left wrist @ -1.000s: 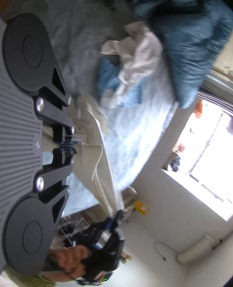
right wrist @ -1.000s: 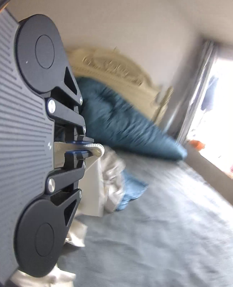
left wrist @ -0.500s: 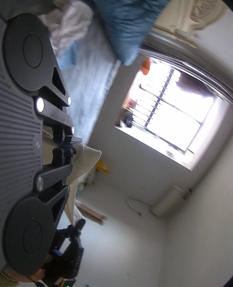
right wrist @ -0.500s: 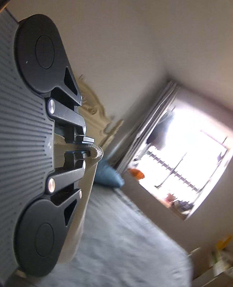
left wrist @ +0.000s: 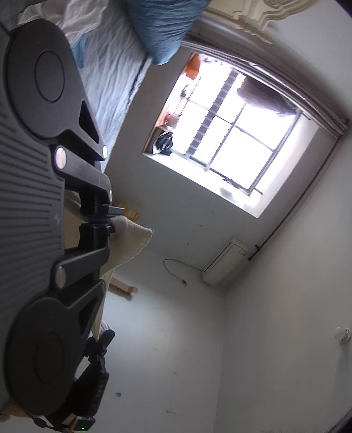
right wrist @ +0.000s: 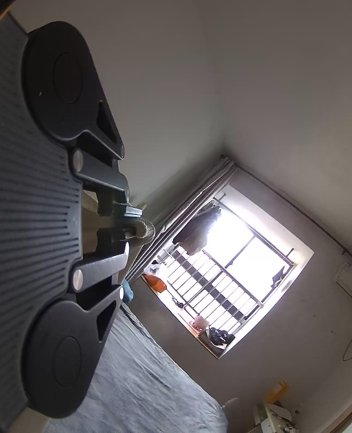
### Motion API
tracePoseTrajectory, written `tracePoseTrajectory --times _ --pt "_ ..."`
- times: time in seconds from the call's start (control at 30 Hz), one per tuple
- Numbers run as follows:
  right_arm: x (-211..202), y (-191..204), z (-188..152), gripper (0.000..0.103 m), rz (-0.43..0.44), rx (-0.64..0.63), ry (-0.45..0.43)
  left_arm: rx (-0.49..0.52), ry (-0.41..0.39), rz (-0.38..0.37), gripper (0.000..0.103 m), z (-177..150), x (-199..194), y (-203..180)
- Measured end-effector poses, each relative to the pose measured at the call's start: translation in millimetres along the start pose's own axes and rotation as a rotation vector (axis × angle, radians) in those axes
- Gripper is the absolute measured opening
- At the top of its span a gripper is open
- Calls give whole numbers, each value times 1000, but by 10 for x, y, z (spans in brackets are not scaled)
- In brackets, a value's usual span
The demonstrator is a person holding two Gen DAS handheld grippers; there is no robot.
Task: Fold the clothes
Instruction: 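Lift the white sweatshirt high with both grippers and shake it out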
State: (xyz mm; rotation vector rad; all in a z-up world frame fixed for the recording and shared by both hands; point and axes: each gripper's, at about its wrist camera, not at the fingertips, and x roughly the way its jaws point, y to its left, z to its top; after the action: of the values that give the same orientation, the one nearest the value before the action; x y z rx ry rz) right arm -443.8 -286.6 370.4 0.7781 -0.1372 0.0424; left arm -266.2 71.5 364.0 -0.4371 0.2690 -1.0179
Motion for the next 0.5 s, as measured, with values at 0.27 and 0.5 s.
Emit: tracePoseTrajectory --times 0.27,0.5 --pt "52 -302 -448 6 -165 42 19 -61 152 15 5 -440 267 567" --pt "350 -569 -620 6 -316 58 51 -84 240 24 5 -520 748 978"
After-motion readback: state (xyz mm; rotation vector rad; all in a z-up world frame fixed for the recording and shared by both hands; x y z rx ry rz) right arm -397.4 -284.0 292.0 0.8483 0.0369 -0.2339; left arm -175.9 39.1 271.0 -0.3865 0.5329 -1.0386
